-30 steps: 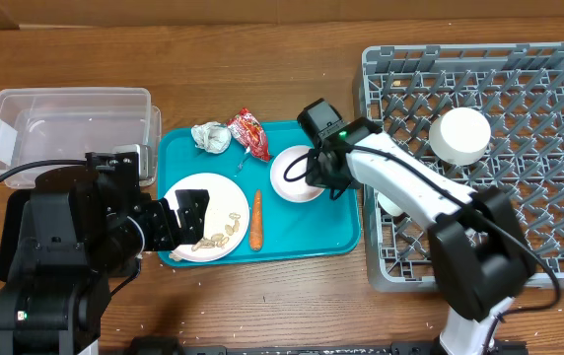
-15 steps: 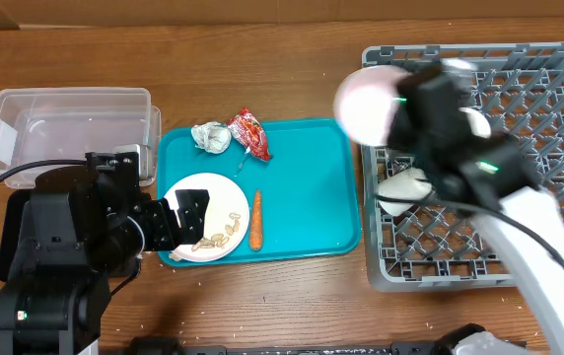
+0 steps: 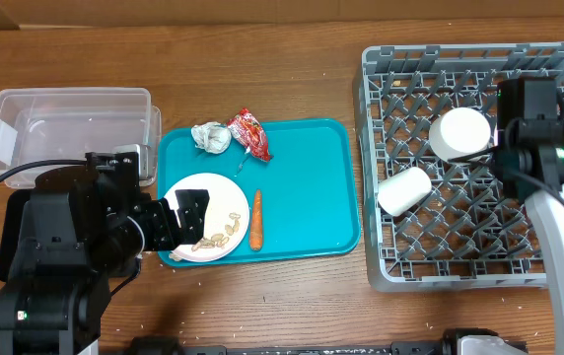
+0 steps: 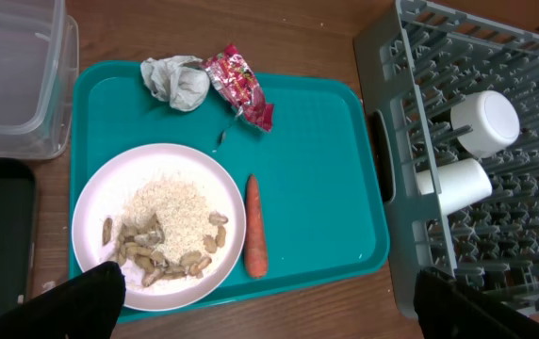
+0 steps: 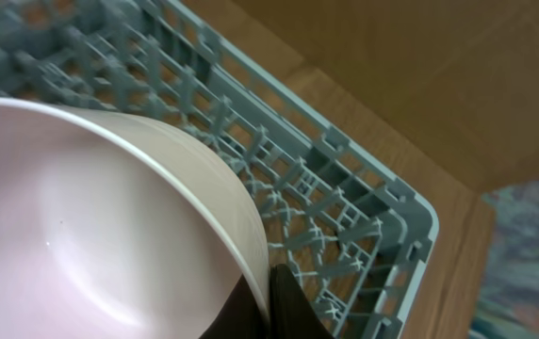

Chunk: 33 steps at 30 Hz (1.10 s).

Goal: Sort waste into correct bins and load items into the dishwasher
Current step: 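Carry the pink bowl with the right gripper to the rack's right side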

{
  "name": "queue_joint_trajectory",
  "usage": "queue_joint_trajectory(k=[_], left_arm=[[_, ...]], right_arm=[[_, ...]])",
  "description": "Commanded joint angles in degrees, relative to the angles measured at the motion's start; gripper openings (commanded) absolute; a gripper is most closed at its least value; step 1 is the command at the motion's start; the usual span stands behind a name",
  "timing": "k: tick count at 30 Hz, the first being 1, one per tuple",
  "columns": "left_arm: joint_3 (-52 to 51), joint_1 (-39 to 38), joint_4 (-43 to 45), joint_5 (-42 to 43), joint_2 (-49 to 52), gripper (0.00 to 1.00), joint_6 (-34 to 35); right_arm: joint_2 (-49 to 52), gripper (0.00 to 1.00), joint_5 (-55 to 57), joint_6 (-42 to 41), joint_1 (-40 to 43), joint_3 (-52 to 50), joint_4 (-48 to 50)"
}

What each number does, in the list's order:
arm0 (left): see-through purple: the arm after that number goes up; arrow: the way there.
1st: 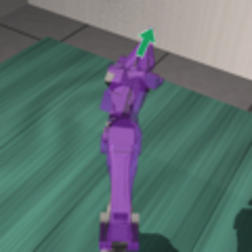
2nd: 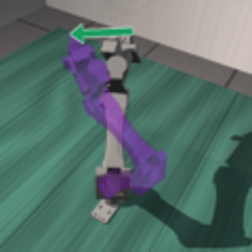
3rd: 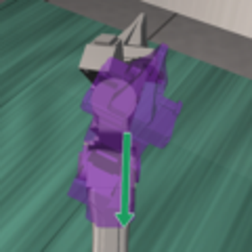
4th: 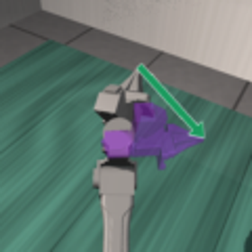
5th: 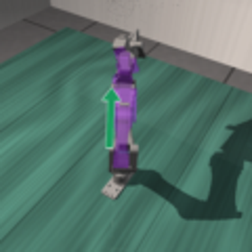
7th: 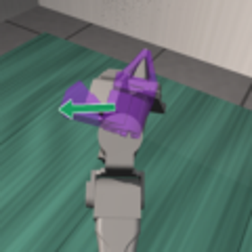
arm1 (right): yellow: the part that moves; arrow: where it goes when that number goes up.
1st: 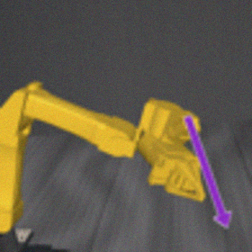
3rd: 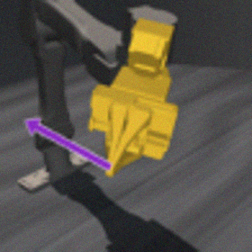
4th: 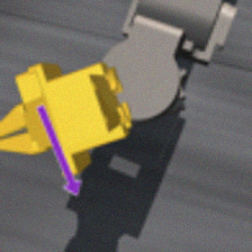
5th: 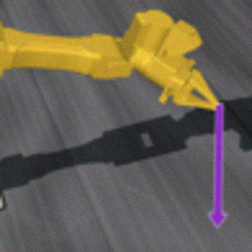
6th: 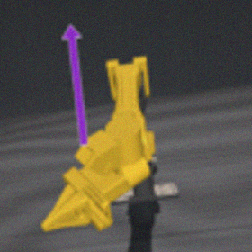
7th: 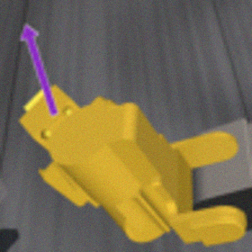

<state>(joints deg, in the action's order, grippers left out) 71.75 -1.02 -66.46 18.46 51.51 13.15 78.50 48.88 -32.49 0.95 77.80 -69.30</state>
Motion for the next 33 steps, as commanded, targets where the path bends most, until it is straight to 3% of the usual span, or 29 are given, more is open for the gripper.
queue_joint_trajectory(k=[1,10,33], left_arm=[[1.2,0.2,0.0,0.6,-0.1,1.00,-1.4],[1.2,0.2,0.0,0.6,-0.1,1.00,-1.4],[1.2,0.2,0.0,0.6,-0.1,1.00,-1.4]], right_arm=[[1.8,0.04,2.1,-2.3,0.9,-0.6,1.1],[2.2,0.04,2.1,-2.2,0.8,-0.5,6.1],[2.4,0.04,3.5,-1.6,4.3,-0.6,4.2]])
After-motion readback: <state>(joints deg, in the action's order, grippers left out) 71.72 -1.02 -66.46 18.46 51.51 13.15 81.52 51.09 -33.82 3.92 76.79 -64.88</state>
